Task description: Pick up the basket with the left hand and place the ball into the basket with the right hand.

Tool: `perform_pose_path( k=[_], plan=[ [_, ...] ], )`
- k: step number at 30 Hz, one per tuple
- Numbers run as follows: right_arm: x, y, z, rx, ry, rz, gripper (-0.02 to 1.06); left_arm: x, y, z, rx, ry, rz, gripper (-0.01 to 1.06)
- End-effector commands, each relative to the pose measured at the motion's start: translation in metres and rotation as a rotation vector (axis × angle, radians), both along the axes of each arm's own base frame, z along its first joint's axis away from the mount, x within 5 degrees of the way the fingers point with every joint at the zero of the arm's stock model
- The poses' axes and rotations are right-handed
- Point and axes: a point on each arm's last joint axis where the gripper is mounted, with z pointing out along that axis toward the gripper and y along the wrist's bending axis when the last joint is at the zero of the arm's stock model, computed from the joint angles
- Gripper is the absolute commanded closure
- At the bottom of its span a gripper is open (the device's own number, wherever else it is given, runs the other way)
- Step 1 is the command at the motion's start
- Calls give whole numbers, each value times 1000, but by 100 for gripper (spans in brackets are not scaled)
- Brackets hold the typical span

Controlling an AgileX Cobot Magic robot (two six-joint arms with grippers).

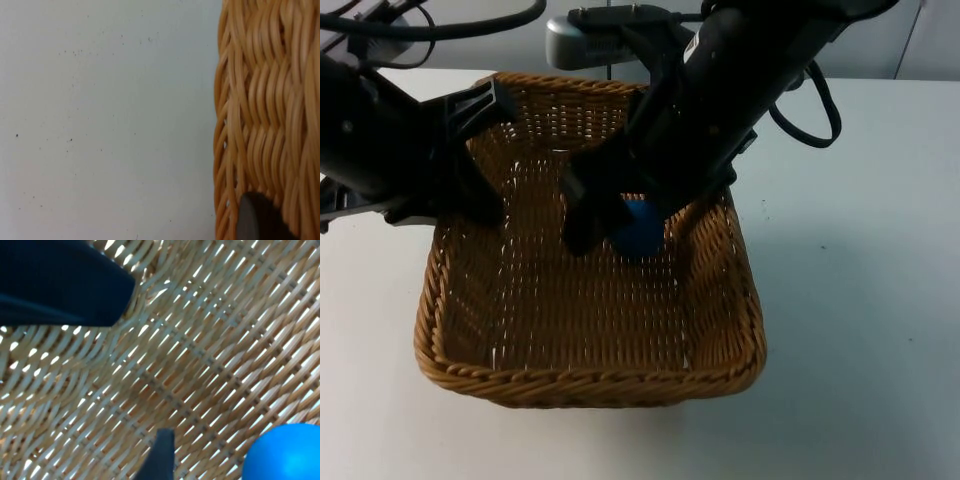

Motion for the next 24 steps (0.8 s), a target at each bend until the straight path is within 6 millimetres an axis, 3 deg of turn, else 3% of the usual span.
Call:
perform_pose_path(
  k=[1, 6, 15, 24],
  plan=[
    [0, 1, 1, -1, -15, 9, 23, -1, -1, 6, -33, 1, 18, 105],
    [0, 1, 3, 2, -15, 5, 23, -1, -1, 6, -33, 1, 18, 105],
    [-5, -5, 32, 11, -73, 24, 24, -1, -1, 6, -31, -2, 21, 105],
    [-11, -23, 66, -78, -162, 23, 25, 0, 0, 6, -28, -5, 22, 105]
  ],
)
